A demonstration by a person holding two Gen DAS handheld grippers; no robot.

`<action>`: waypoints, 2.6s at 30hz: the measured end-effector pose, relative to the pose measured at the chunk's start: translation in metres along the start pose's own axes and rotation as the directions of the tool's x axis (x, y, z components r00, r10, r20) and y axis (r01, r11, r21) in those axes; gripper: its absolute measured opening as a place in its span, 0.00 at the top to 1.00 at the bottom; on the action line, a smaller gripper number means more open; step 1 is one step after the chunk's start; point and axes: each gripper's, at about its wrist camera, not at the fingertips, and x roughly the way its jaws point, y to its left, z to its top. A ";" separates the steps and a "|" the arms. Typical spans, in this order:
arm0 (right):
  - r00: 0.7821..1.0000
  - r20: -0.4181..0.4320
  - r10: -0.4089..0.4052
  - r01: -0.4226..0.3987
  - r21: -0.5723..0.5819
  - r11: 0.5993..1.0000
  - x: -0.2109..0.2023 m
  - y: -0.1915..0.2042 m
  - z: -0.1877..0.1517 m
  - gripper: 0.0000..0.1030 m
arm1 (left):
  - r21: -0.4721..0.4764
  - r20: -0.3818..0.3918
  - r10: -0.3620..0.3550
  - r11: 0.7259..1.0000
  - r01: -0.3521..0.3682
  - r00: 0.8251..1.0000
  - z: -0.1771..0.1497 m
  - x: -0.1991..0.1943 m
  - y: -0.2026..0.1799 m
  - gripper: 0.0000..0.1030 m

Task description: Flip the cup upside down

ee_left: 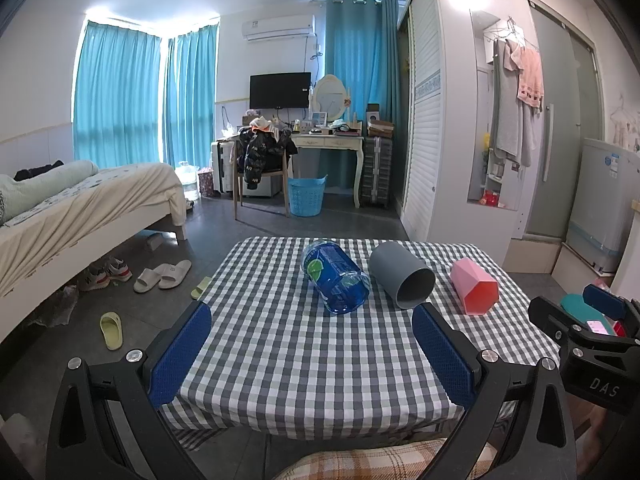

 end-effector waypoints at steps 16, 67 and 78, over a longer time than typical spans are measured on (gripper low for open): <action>1.000 -0.012 0.001 -0.001 0.004 1.000 0.000 -0.004 -0.001 0.00 | 0.002 -0.004 -0.002 1.000 0.002 1.000 -0.002 0.000 0.000 0.00; 0.987 -0.155 -0.039 0.050 0.066 0.997 0.147 -0.068 0.039 0.00 | -0.011 -0.355 0.070 0.997 -0.079 0.932 0.017 0.249 -0.035 0.15; 0.988 -0.148 -0.045 0.055 0.062 0.997 0.146 -0.064 0.039 0.00 | -0.041 -0.404 -0.024 0.999 0.008 0.915 0.009 0.228 -0.030 0.29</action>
